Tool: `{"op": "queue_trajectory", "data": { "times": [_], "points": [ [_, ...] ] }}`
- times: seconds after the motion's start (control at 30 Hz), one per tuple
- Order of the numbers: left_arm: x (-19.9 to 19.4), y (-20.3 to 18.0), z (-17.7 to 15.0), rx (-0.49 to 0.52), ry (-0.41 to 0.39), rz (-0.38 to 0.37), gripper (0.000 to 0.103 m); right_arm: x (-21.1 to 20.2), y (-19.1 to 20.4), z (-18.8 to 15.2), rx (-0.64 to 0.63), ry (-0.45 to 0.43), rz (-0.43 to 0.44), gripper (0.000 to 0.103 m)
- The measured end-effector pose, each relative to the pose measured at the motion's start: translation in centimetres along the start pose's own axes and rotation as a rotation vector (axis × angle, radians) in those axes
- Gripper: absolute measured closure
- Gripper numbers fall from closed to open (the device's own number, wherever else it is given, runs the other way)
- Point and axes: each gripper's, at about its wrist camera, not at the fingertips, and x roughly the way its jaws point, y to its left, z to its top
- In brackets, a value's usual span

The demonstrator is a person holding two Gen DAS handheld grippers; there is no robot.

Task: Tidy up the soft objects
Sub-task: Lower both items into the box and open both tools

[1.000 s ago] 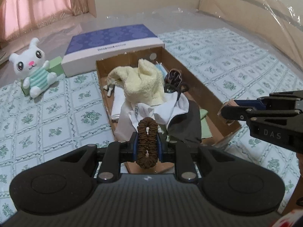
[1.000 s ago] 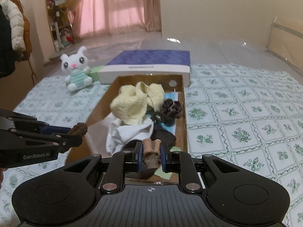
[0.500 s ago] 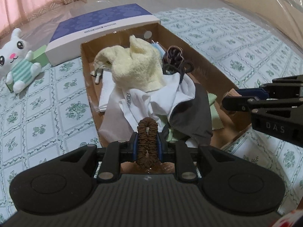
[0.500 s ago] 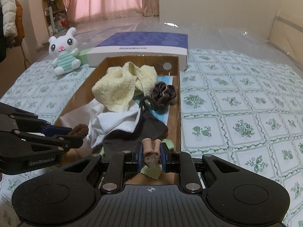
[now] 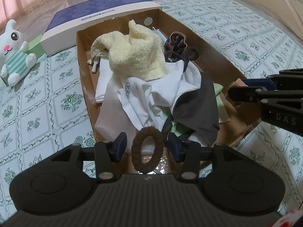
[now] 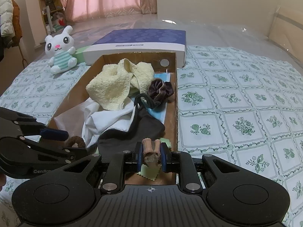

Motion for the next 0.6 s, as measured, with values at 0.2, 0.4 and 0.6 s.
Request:
{"op": "queue_trajectory", "data": {
  "times": [0.2, 0.4, 0.6],
  "points": [
    [-0.18, 0.12, 0.11, 0.007, -0.01, 0.005, 0.05, 0.35, -0.04, 0.05, 0.0, 0.006, 0.007, 0.083],
    [-0.29, 0.19, 0.16, 0.011, -0.017, 0.002, 0.05, 0.72, 0.05, 0.08, -0.005, 0.012, 0.006, 0.083],
    [-0.32, 0.28, 0.17, 0.009, -0.022, 0.003, 0.05, 0.91, 0.14, 0.09, -0.011, 0.016, 0.006, 0.083]
  ]
}}
